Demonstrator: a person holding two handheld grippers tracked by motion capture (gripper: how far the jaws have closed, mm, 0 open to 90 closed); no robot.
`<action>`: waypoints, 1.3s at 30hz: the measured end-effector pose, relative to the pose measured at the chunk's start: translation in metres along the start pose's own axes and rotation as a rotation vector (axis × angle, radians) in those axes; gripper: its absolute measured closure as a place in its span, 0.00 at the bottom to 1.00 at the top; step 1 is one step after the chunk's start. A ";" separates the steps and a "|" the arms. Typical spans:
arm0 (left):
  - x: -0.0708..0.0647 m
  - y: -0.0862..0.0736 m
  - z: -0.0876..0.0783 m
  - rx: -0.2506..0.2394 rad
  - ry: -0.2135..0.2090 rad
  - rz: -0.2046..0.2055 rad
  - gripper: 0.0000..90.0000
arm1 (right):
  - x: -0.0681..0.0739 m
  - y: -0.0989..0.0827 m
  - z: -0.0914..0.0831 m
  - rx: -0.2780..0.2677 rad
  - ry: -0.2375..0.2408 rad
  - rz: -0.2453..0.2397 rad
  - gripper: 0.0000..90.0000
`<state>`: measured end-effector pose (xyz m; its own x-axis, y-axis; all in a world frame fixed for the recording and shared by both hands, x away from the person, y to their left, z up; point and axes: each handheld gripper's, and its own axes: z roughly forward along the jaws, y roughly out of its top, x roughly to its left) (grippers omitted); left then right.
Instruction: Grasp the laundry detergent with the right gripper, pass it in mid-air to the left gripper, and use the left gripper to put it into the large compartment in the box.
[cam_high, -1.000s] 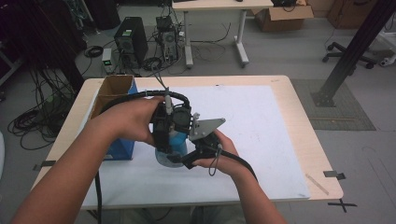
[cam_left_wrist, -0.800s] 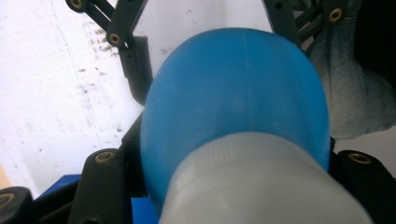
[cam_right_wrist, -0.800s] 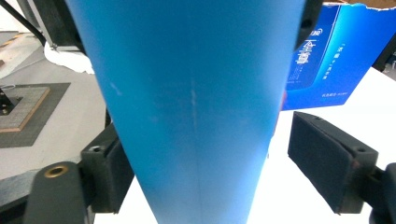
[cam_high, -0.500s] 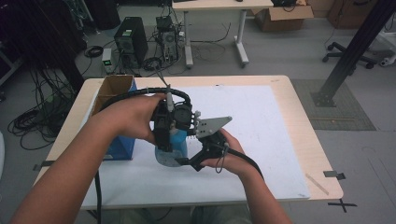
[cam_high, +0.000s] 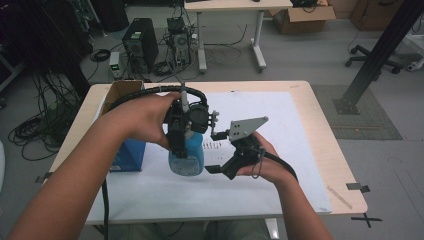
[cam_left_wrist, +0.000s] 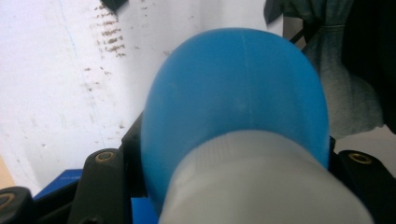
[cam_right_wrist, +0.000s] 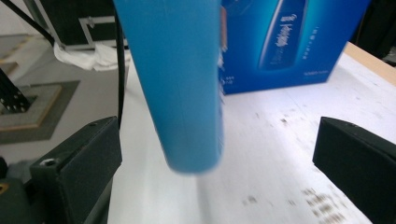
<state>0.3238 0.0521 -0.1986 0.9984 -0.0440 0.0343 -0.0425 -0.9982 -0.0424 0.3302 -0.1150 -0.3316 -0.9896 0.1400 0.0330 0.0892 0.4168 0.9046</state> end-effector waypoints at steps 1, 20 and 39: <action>0.001 0.000 -0.001 0.002 -0.008 -0.017 0.44 | 0.000 0.000 -0.005 0.010 -0.002 -0.005 0.02; 0.044 -0.015 -0.036 -0.011 -0.041 -0.594 0.44 | -0.014 0.005 -0.085 0.462 -0.210 -0.181 0.03; 0.078 -0.072 -0.097 -0.054 -0.038 -1.018 0.44 | -0.021 0.001 -0.103 0.589 -0.255 -0.197 0.04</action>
<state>0.4017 0.1165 -0.0965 0.5619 0.8272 -0.0030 0.8267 -0.5615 0.0347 0.3392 -0.2100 -0.2876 -0.9424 0.1891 -0.2758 0.0281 0.8666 0.4982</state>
